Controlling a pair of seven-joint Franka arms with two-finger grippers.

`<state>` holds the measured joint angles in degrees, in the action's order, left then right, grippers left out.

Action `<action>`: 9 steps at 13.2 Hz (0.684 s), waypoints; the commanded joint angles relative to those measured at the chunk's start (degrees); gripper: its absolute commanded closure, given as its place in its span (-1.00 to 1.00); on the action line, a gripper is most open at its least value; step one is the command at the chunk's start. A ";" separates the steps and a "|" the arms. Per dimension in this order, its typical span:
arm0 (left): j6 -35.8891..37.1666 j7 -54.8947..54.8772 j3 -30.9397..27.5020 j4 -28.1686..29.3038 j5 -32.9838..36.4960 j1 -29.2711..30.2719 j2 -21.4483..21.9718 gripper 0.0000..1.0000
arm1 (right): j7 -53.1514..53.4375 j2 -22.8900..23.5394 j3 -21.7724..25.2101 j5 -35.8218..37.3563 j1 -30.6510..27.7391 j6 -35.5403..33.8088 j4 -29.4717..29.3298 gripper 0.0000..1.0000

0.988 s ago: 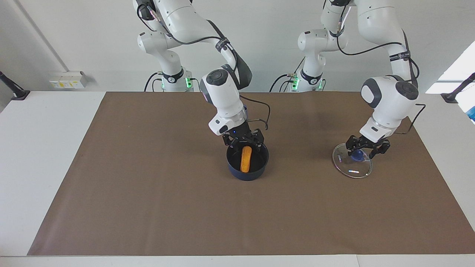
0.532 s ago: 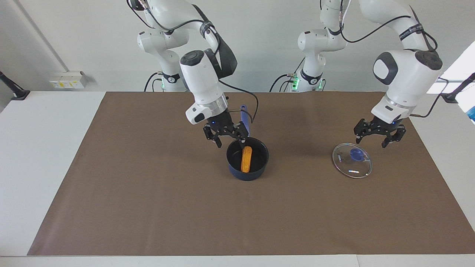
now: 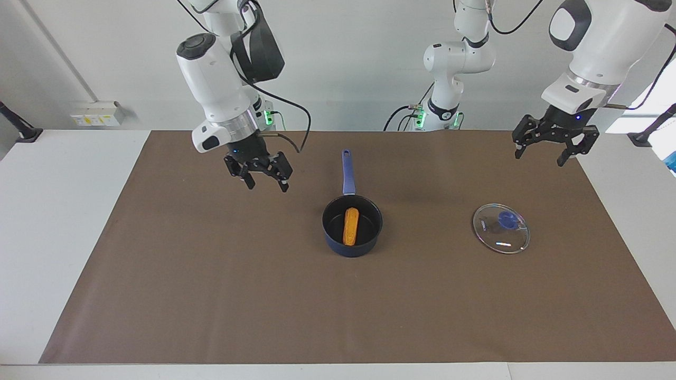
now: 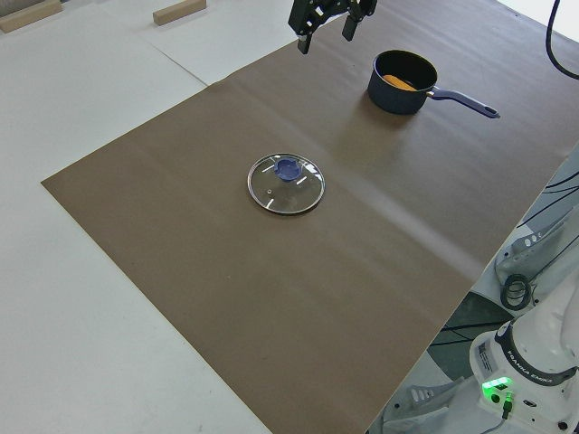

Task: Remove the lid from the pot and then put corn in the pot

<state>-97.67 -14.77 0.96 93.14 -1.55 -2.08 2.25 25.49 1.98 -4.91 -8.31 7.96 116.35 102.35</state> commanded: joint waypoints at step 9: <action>17.95 2.82 0.80 -14.57 0.41 -1.00 -1.11 -1.00 | -23.70 -5.76 10.87 6.82 -2.51 -19.90 -9.34 -1.00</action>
<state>-82.16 -13.32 1.75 80.25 -1.45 -2.58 1.71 5.79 -4.41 4.89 -2.27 5.99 100.99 96.99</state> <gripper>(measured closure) 0.000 0.000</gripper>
